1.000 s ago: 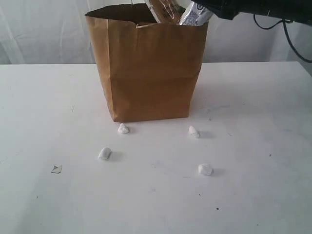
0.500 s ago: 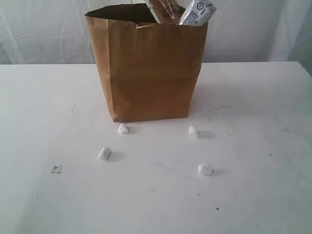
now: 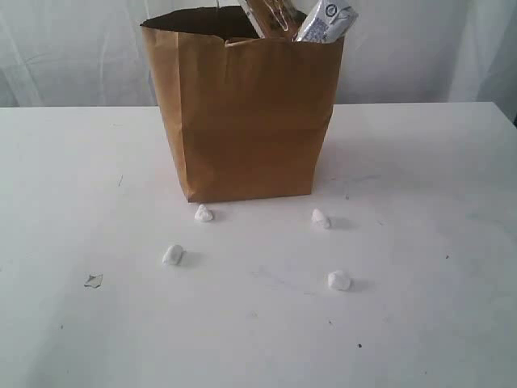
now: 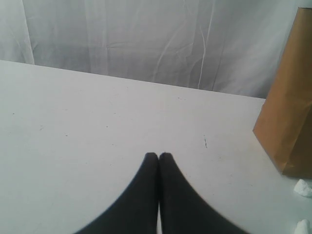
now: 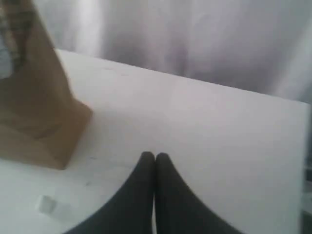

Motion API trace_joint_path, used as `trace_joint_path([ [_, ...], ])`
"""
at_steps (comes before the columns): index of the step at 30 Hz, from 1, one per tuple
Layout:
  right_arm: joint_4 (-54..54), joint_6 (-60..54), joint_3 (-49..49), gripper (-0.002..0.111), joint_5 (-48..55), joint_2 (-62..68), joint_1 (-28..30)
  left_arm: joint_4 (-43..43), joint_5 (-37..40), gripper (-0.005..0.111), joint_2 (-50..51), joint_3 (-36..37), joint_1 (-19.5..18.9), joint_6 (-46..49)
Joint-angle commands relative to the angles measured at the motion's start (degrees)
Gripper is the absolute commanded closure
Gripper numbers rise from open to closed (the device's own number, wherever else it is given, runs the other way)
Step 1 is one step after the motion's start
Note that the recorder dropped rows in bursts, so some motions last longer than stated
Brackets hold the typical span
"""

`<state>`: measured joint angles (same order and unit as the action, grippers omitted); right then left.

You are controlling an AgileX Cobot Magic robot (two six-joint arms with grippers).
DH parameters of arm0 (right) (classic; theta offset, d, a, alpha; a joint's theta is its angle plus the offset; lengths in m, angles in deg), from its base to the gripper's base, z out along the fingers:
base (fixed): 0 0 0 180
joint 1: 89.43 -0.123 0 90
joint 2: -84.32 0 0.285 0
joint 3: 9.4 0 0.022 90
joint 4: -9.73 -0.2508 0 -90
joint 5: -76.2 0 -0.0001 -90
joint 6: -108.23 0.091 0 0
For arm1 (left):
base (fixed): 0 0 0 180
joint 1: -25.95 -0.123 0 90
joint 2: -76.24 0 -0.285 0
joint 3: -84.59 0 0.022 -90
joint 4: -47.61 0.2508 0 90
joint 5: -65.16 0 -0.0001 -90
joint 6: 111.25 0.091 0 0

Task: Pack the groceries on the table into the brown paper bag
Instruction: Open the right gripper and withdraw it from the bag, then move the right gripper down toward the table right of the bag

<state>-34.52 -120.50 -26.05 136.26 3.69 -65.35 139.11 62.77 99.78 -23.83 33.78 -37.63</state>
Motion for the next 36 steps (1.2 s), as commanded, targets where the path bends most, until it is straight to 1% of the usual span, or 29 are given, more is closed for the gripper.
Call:
trace_joint_path([
  [1, 9.8, 9.8, 9.4, 0.108, -13.1, -13.7, 0.5, 1.1, -0.1, 0.107, 0.2, -0.3, 0.3, 0.0],
  [5, 9.6, 10.3, 20.2, 0.108, -24.2, -26.1, 0.5, 1.1, -0.1, 0.107, 0.2, -0.3, 0.3, 0.0],
  [11, 9.3, 10.6, 34.6, 0.108, -28.8, -41.4, 0.2, 1.1, -0.1, 0.107, 0.2, -0.3, 0.3, 0.0],
  [14, 8.8, 12.0, 42.9, 0.108, -34.7, -49.0, -2.2, 1.1, -0.1, 0.107, 0.2, -0.3, 0.3, 0.0],
  [16, 8.3, 15.8, 48.7, 0.108, -40.0, -54.9, -4.5, 1.1, -0.1, 0.107, 0.2, -0.3, 0.3, 0.0],
  [19, 8.4, 19.8, 55.9, 0.108, -45.3, -62.0, -7.9, 1.1, -0.1, 0.107, 0.2, -0.3, 0.3, 0.0],
  [24, 8.6, 29.9, 65.5, 0.108, -53.6, -71.0, -13.3, 1.1, -0.1, 0.107, 0.2, -0.3, 0.3, 0.0],
  [26, 11.8, 36.9, 68.9, 0.108, -58.7, -73.4, -15.0, 1.1, -0.4, 0.107, 0.2, -0.3, 0.3, 0.0],
  [29, 21.3, 48.7, 73.9, 0.108, -67.0, -75.0, -16.3, 1.1, -0.5, 0.107, 0.2, -0.3, 0.3, 0.0],
  [30, 29.2, 58.1, 77.0, 0.108, -70.9, -74.7, -17.0, 1.1, -0.7, 0.107, 0.2, -0.3, 0.3, 0.0],
  [32, 38.3, 66.5, 80.3, 0.108, -71.3, -73.3, -18.3, 1.1, -0.8, 0.107, 0.2, -0.3, 0.3, 0.0],
  [36, 43.1, 67.0, 82.4, 0.108, -71.3, -69.5, -21.8, 1.1, -0.8, 0.107, 0.2, -0.3, 0.3, 0.0],
])
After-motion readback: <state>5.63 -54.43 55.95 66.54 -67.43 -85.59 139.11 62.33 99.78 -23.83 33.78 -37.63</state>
